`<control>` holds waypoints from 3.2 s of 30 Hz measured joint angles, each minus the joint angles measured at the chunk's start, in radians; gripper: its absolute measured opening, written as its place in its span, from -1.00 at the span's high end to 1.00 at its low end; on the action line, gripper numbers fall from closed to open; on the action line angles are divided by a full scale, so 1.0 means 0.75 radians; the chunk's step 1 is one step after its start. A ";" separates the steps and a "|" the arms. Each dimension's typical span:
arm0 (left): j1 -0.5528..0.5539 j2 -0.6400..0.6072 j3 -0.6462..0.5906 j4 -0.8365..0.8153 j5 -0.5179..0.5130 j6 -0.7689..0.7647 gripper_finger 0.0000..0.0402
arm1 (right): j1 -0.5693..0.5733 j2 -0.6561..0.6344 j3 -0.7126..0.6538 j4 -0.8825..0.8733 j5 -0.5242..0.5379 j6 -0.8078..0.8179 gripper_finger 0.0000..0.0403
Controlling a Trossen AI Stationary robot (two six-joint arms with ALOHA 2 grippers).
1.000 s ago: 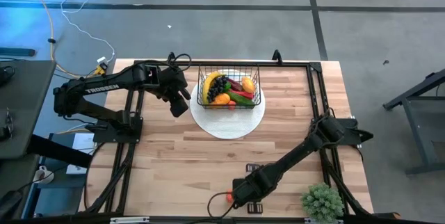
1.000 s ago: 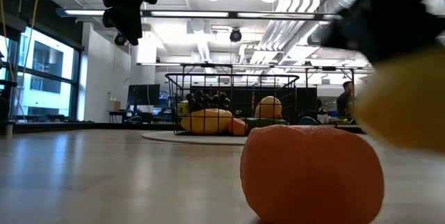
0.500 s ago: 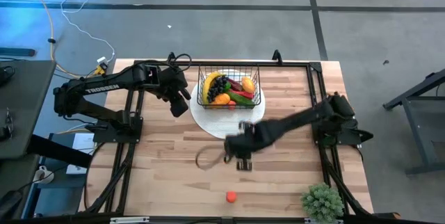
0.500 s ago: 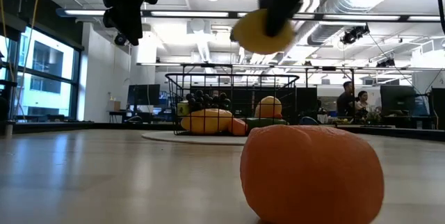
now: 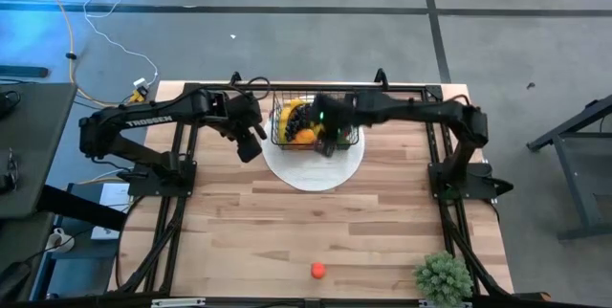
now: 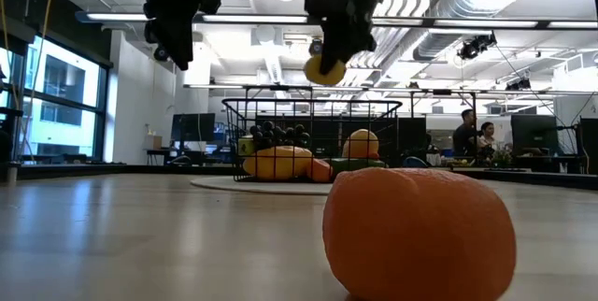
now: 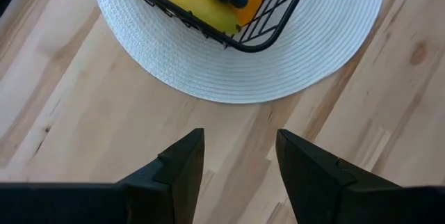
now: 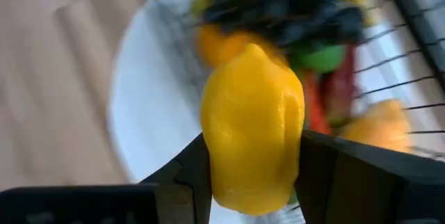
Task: Build produce basket
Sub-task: Put the yellow lemon into the black wire basket, then put the orange into the black wire basket
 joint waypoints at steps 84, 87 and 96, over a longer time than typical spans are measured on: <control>-0.983 0.466 0.002 1.255 -0.410 0.000 -0.14 | -0.179 -0.297 0.001 -0.025 0.150 0.562 -0.26; -1.012 0.524 0.004 1.339 -0.414 -0.042 -0.14 | -0.175 -0.297 0.001 -0.028 0.159 0.585 -0.26; -1.108 0.646 0.001 1.425 -0.461 -0.101 -0.14 | -0.175 -0.297 0.001 -0.048 0.176 0.611 -0.26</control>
